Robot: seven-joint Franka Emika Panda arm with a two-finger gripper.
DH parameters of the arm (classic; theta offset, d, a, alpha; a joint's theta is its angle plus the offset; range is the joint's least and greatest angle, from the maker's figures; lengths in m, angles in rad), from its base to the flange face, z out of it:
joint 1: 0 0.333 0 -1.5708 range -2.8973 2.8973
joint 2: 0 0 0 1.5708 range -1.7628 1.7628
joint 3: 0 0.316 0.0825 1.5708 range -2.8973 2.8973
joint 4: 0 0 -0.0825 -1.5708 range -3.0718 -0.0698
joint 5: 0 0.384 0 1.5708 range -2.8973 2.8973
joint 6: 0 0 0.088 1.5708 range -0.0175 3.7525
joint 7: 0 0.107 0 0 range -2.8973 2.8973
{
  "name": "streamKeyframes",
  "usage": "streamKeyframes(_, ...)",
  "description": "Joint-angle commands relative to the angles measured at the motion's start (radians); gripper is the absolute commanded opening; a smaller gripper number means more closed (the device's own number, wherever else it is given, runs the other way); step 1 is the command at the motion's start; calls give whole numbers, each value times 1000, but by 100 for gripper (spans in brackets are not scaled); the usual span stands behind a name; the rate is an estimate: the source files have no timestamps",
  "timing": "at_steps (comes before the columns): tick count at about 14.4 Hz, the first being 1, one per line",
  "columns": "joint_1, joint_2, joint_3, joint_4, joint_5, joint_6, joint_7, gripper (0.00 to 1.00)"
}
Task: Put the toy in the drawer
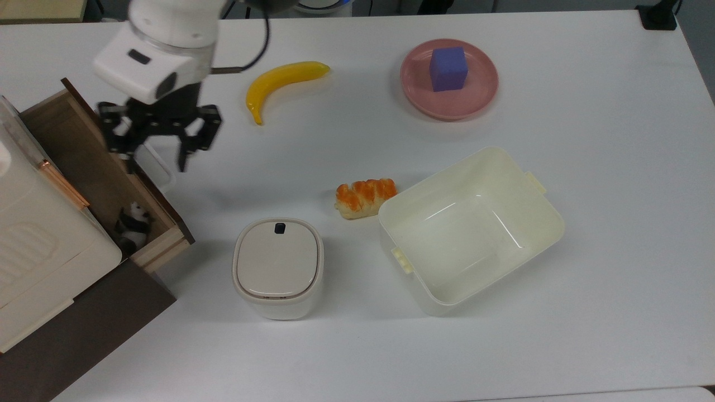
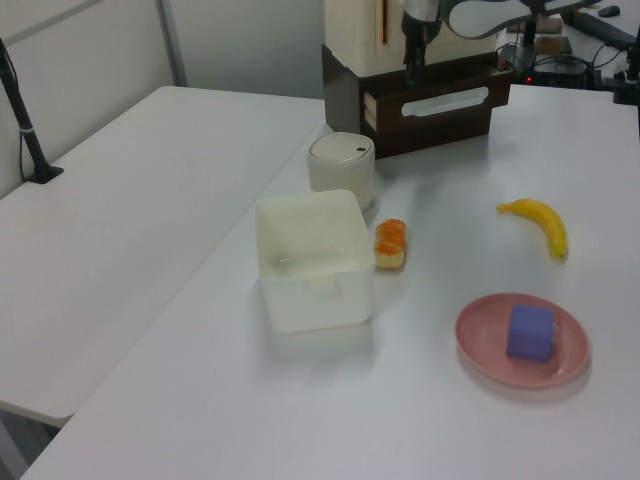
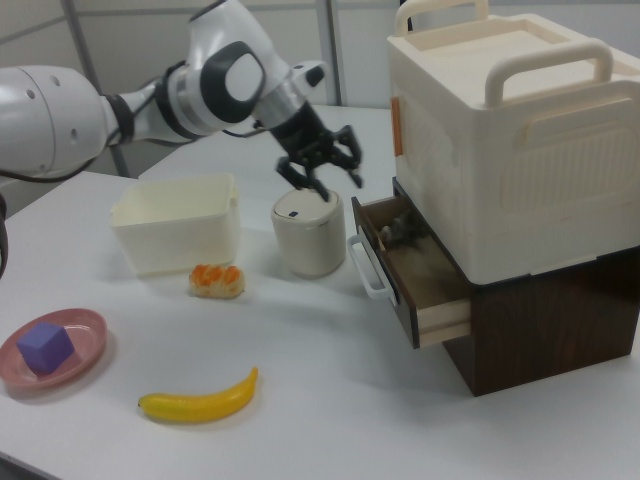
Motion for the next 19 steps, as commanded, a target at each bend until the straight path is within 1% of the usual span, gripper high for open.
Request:
streamKeyframes(1,81,-57,-3,-27,139,-101,206,72)
streamKeyframes(2,95,-66,-3,-27,173,-136,238,76)
streamKeyframes(3,109,-94,-3,-27,234,-193,276,85)
streamKeyframes(4,126,-117,-3,-27,280,-257,300,90)
streamKeyframes(6,143,-145,-3,-27,296,-342,304,92)
streamKeyframes(7,153,-166,-3,-30,297,-386,323,100)
streamKeyframes(9,184,-200,-11,-45,300,-427,399,100)
streamKeyframes(10,190,-223,-12,-71,305,-428,415,100)
streamKeyframes(11,192,-247,-12,-96,307,-428,416,100)
streamKeyframes(13,186,-306,-17,-154,345,-430,416,100)
streamKeyframes(15,181,-344,-22,-177,372,-439,403,100)
streamKeyframes(19,192,-355,-28,-180,373,-477,403,100)
